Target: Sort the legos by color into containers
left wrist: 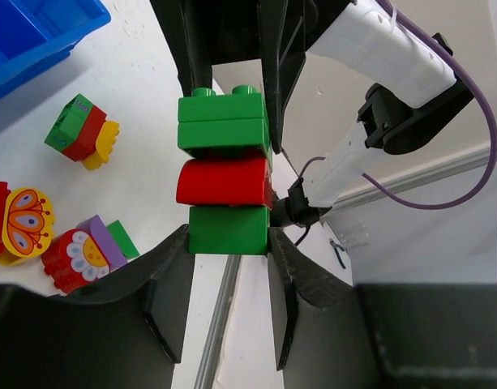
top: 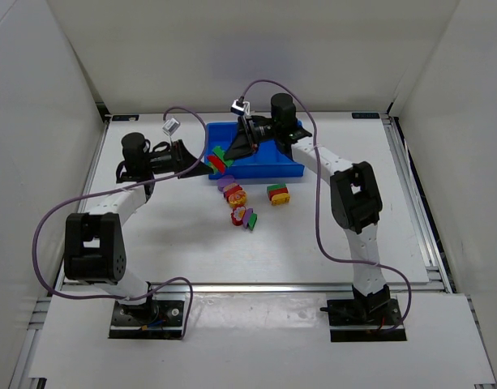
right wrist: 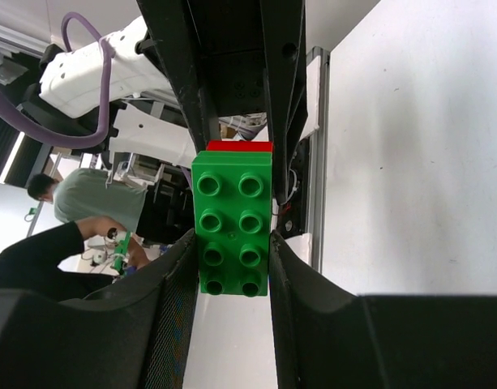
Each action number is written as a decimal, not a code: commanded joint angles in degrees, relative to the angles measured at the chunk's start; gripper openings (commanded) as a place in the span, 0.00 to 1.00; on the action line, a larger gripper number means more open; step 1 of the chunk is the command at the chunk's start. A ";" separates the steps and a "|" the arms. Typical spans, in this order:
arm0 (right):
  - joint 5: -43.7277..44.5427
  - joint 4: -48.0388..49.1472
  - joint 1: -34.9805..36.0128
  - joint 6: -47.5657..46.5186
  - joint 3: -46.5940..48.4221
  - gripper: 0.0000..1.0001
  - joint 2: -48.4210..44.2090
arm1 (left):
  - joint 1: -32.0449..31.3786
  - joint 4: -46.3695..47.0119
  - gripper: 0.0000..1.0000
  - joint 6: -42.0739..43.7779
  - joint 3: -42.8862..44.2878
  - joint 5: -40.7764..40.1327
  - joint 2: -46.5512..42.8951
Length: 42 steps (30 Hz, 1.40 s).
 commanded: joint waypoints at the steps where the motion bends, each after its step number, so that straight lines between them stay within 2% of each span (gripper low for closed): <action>1: 0.00 -0.55 -2.57 -1.93 0.22 0.13 -2.57 | 0.71 0.99 0.32 2.05 -1.90 -0.33 -2.59; 7: 0.61 -5.30 -7.84 -6.24 0.57 0.12 -4.24 | 0.79 0.99 0.26 2.49 -6.12 -0.69 -4.26; 14: -0.09 -13.37 -10.31 -13.27 -0.13 0.12 -6.43 | 0.79 0.99 0.25 2.66 -7.53 -0.69 -5.58; 15: 0.00 -15.74 -10.31 -18.15 0.04 0.12 -6.79 | 0.79 0.73 0.25 2.92 -7.53 -0.69 -6.02; 16: 0.17 -24.90 -10.31 -22.03 0.30 0.12 -7.14 | 0.79 0.46 0.25 3.19 -7.44 -0.86 -6.37; 17: 0.43 -28.99 -10.31 -26.25 1.61 0.12 -8.27 | 0.79 0.03 0.25 4.06 -7.35 -1.04 -6.64; 18: 0.96 -34.60 -10.31 -36.12 2.14 0.12 -8.81 | 0.79 -0.59 0.25 4.85 -7.27 -1.21 -7.42; 20: 2.89 -48.46 -9.96 -44.97 1.81 0.12 -11.44 | 2.20 -4.70 0.25 8.78 -6.39 -1.30 -8.56; 21: 3.42 -52.72 -9.87 -53.62 0.93 0.12 -12.49 | 2.55 -7.25 0.25 10.73 -5.95 -1.91 -9.09; 22: 5.08 -56.25 -9.35 -55.63 -0.30 0.12 -15.11 | 3.07 -12.75 0.24 15.27 -4.73 -2.35 -10.23; 23: 5.96 -61.85 -9.08 -64.87 -4.14 0.12 -16.36 | 3.17 -15.59 0.24 17.58 -4.11 -2.62 -10.85; 26: 9.74 -63.49 -8.20 -70.65 -15.02 0.12 -22.16 | 3.26 -24.05 0.24 24.71 -2.35 -2.80 -11.65; 29: 13.96 -63.40 -7.50 -74.27 -22.60 0.12 -26.64 | 3.34 -25.03 0.24 25.60 -1.99 -3.15 -11.91; 34: 26.53 -58.67 -6.36 -76.21 -32.19 0.11 -32.44 | 3.26 -26.43 0.24 26.83 -1.29 -3.50 -12.00; 42: 30.93 -57.42 -6.44 -76.12 -31.69 0.10 -32.72 | 2.82 -29.07 0.23 28.41 -0.41 -4.20 -11.12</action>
